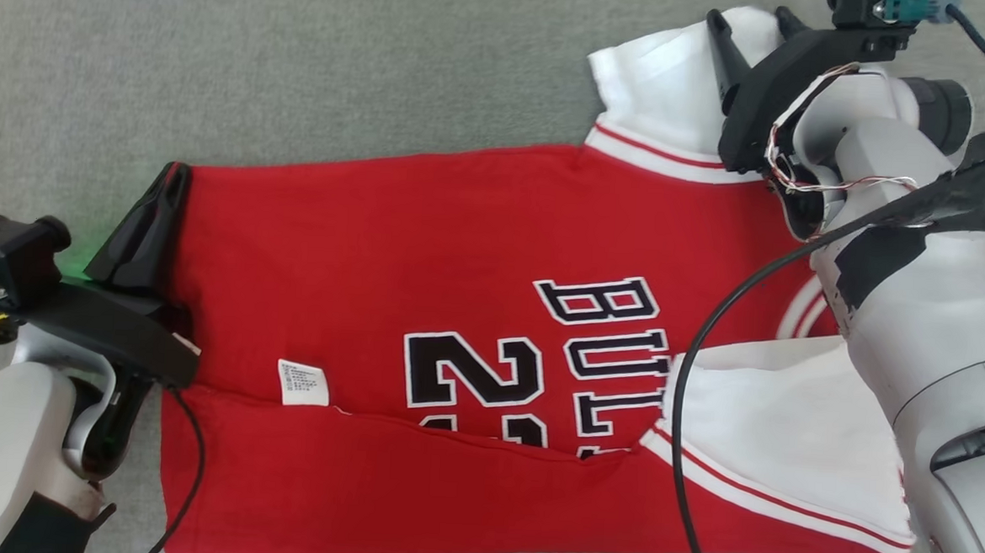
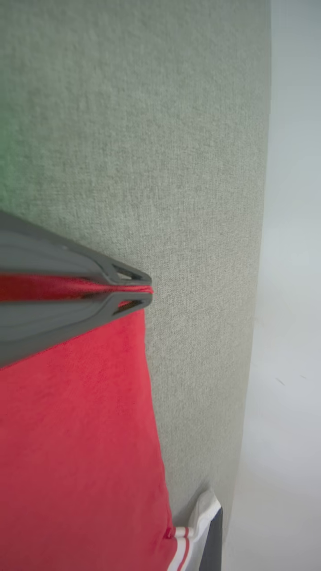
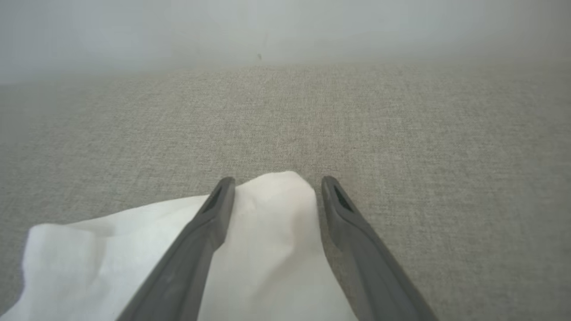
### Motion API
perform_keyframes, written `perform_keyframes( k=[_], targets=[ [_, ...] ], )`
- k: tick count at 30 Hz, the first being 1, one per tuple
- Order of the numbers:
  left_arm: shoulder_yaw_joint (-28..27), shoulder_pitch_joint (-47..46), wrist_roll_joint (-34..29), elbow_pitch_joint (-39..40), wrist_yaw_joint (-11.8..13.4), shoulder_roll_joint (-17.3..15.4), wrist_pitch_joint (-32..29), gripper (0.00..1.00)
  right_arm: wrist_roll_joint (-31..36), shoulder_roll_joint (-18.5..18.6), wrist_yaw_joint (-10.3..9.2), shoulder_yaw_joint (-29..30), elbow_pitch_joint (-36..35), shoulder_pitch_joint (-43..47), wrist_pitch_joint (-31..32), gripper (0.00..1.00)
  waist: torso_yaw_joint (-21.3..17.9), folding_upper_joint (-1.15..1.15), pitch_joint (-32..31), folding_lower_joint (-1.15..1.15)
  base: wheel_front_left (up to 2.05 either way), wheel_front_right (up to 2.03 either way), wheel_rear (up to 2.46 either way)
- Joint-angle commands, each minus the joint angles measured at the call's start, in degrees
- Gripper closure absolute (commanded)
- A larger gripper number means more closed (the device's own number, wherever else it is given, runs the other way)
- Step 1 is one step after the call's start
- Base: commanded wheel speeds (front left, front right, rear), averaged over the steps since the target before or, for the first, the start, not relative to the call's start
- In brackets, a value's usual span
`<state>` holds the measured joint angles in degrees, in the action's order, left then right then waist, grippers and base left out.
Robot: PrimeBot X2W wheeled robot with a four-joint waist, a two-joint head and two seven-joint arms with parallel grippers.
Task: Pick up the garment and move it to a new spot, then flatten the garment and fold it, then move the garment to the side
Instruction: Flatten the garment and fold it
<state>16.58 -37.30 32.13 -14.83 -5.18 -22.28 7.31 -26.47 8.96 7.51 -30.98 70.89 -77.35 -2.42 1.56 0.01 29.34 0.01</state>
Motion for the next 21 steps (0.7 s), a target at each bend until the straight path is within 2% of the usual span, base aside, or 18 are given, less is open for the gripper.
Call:
perform_keyframes(
  k=[1,3,4,5,6,7,21],
  targets=[
    [0.2,-0.6,-0.6,0.1,0.2,0.0,0.4,1.00,0.5,0.3,-0.03,0.1,0.8,-0.5,0.1,0.00,1.5,-0.01,1.6,-0.01,0.00,0.00,0.00],
    [0.4,-0.8,-0.6,0.2,0.2,0.2,0.5,1.00,1.0,0.4,-0.03,0.0,1.7,-0.8,0.5,0.00,1.7,-0.01,1.9,-0.01,0.00,0.00,0.00],
    [0.5,-0.8,-0.7,0.2,0.2,0.2,0.6,1.00,1.3,0.4,-0.03,0.0,2.0,-0.7,0.5,0.33,1.8,-0.01,2.0,-0.01,0.00,0.00,0.00],
    [0.6,-0.8,-0.6,0.2,0.2,0.2,0.7,1.00,1.5,0.4,-0.03,0.1,2.2,-0.7,0.1,0.60,1.8,-0.01,2.1,-0.01,0.00,0.00,0.00],
    [0.7,-0.7,-0.7,0.1,0.2,0.2,0.8,1.00,1.7,0.3,-0.03,0.1,2.4,-0.8,-0.6,0.95,1.7,-0.01,2.1,-0.01,0.00,0.00,0.00],
    [0.7,-0.3,-0.8,0.2,0.4,0.2,1.0,1.00,2.0,0.2,-0.03,0.0,2.5,-0.6,-1.2,1.00,1.5,-0.01,2.1,-0.01,0.00,0.00,0.00],
    [0.2,0.9,0.4,-2.4,0.7,-0.4,2.3,1.00,3.6,-0.1,-0.03,-1.0,2.7,-0.7,-8.6,1.00,-0.5,-0.01,-2.0,-0.01,0.00,0.00,0.00]
  ],
)
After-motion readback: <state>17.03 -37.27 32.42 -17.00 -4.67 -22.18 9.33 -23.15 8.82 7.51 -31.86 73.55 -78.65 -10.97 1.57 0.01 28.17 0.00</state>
